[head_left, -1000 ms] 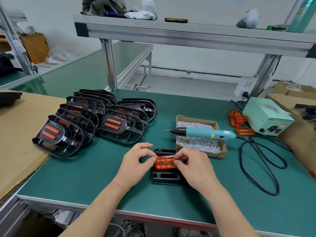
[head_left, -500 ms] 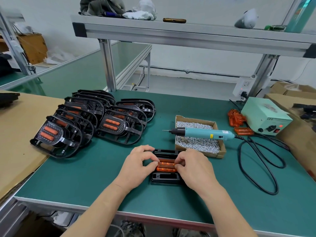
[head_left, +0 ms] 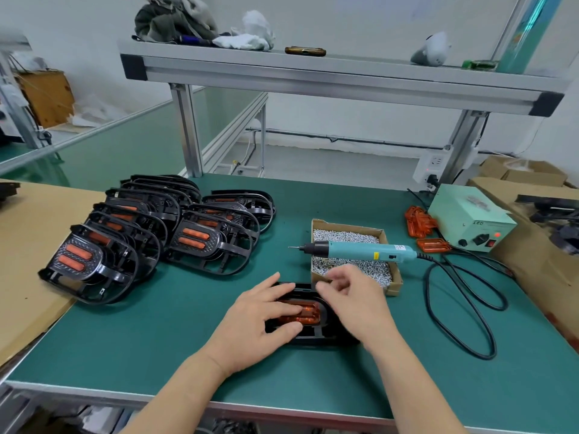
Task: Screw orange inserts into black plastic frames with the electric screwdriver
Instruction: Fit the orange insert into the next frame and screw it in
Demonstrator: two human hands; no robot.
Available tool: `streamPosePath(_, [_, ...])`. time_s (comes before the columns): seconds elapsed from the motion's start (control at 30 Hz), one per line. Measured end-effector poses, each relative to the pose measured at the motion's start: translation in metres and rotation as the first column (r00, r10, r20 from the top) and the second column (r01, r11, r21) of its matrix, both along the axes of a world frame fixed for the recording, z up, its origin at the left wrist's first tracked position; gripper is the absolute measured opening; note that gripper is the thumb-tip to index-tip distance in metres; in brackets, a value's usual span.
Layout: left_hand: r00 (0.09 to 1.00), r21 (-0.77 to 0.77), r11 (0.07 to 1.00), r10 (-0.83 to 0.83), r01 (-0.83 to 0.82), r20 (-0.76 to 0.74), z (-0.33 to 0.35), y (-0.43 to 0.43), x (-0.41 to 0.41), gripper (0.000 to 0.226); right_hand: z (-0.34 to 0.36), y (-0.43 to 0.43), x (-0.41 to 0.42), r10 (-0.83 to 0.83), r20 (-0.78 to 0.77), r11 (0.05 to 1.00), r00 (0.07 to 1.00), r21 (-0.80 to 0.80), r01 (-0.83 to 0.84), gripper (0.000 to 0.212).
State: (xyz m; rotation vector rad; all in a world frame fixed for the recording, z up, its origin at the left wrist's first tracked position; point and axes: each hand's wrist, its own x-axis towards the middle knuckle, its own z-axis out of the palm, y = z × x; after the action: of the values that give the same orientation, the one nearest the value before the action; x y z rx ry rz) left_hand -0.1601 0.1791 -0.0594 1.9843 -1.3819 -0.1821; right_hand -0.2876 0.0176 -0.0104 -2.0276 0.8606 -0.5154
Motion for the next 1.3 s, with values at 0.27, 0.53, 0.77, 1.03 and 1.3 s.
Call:
streamPosePath(0.27, [1.0, -0.001, 1.0, 0.015, -0.015, -0.019, -0.003, 0.0, 0.001, 0.041, 0.016, -0.032, -0.003, -0.547, 0.378, 0.387, 0.747, 0.905, -0.175, 0.048])
streamPosePath(0.53, [1.0, 0.011, 1.0, 0.015, -0.014, -0.005, -0.001, 0.0, -0.001, 0.04, 0.02, -0.046, 0.035, -0.67, 0.253, 0.201, 0.698, 0.967, -0.158, 0.049])
streamPosePath(0.77, [1.0, 0.023, 1.0, -0.013, 0.014, -0.023, 0.005, 0.001, 0.001, 0.042, 0.017, -0.059, 0.049, -0.714, 0.184, 0.135, 0.675, 0.983, -0.124, 0.047])
streamPosePath(1.03, [0.983, -0.115, 0.988, 0.087, -0.106, -0.161, 0.025, -0.017, 0.017, 0.025, 0.022, -0.066, 0.048, -0.748, 0.296, 0.266, 0.594, 0.954, -0.141, 0.04])
streamPosePath(1.3, [0.986, -0.019, 0.993, 0.118, -0.116, 0.116, 0.062, -0.092, 0.062, 0.024, 0.036, -0.087, 0.042, -0.806, 0.374, 0.254, 0.459, 0.919, -0.303, 0.031])
